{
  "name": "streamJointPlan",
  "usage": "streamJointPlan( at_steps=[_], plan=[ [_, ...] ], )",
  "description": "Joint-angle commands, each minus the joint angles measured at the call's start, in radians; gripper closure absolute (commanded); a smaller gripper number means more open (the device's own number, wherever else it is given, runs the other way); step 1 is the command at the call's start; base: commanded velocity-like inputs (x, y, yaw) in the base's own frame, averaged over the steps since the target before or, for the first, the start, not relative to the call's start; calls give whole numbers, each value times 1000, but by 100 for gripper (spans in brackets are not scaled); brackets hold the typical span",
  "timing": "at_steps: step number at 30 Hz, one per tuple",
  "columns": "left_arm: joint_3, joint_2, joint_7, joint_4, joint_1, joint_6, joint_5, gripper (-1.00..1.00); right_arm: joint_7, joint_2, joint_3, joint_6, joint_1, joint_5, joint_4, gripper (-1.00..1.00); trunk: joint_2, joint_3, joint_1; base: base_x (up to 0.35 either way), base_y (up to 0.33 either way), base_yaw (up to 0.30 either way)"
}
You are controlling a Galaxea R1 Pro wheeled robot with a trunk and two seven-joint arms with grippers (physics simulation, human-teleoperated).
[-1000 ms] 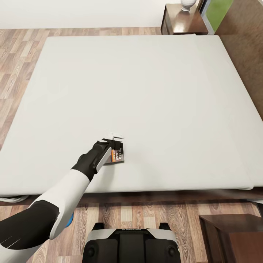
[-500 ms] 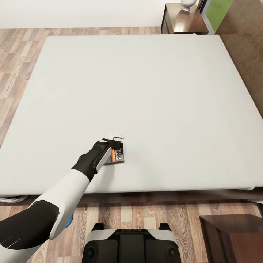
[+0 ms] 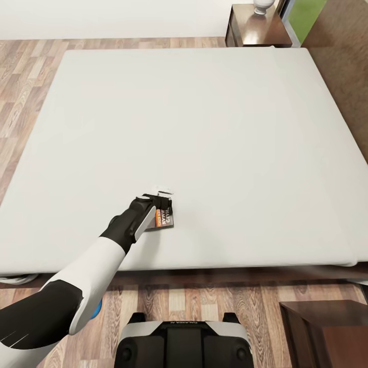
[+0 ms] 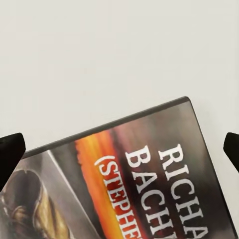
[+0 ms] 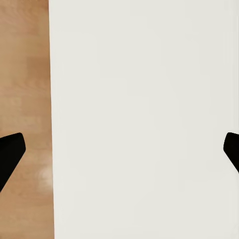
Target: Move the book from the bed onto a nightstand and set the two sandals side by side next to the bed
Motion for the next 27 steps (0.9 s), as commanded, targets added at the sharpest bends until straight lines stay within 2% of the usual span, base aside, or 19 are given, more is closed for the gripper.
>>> streamJointPlan(
  at_steps=[1, 22, 27],
  plan=[
    [-4, 1, 9, -1, 0, 4, 11, -100, -3, 0, 8, 5, 0, -4, -1, -100, -8, -4, 4, 0, 0, 0],
    [-4, 2, 9, -1, 0, 4, 11, -100, -3, 1, 8, 5, 0, -4, -1, -100, -15, -7, 8, 0, 0, 0],
    [-5, 2, 9, -1, 0, 4, 11, -100, -3, 1, 8, 5, 0, -4, -1, -100, -50, -22, 27, 0, 0, 0]
  ],
)
